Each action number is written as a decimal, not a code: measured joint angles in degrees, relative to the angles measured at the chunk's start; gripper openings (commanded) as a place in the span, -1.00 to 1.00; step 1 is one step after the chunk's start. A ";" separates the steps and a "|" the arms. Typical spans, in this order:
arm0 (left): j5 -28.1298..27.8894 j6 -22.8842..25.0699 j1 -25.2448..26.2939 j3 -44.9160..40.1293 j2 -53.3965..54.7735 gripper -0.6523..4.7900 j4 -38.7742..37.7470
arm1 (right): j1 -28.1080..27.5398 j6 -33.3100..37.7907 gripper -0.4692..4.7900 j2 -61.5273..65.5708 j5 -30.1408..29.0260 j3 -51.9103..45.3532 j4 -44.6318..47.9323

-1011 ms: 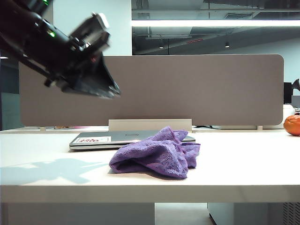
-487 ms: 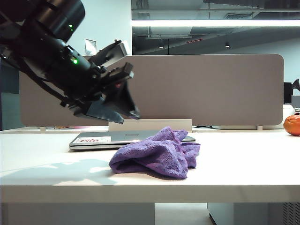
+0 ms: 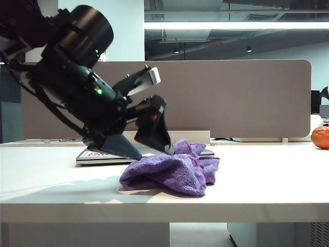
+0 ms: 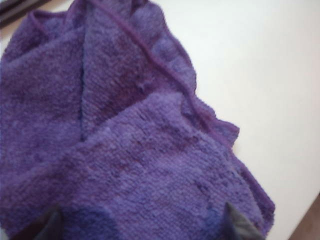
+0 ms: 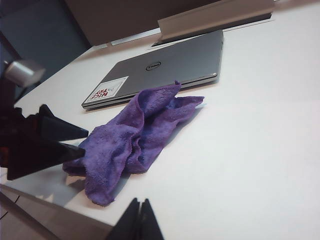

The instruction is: Pick up the purple rag and put it over the laptop.

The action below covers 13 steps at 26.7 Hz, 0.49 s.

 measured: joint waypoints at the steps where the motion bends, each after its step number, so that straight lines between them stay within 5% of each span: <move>1: -0.13 0.00 -0.24 0.00 0.42 0.76 0.17 | 0.00 0.00 -0.74 0.00 0.00 0.00 0.00; 12: -3.50 0.22 -2.43 0.15 5.97 0.67 2.97 | 0.00 0.00 -0.74 0.00 0.00 0.00 -0.02; 13: -3.93 0.22 -2.49 0.17 6.32 0.49 3.28 | 0.00 0.00 -0.74 0.00 0.00 0.00 0.02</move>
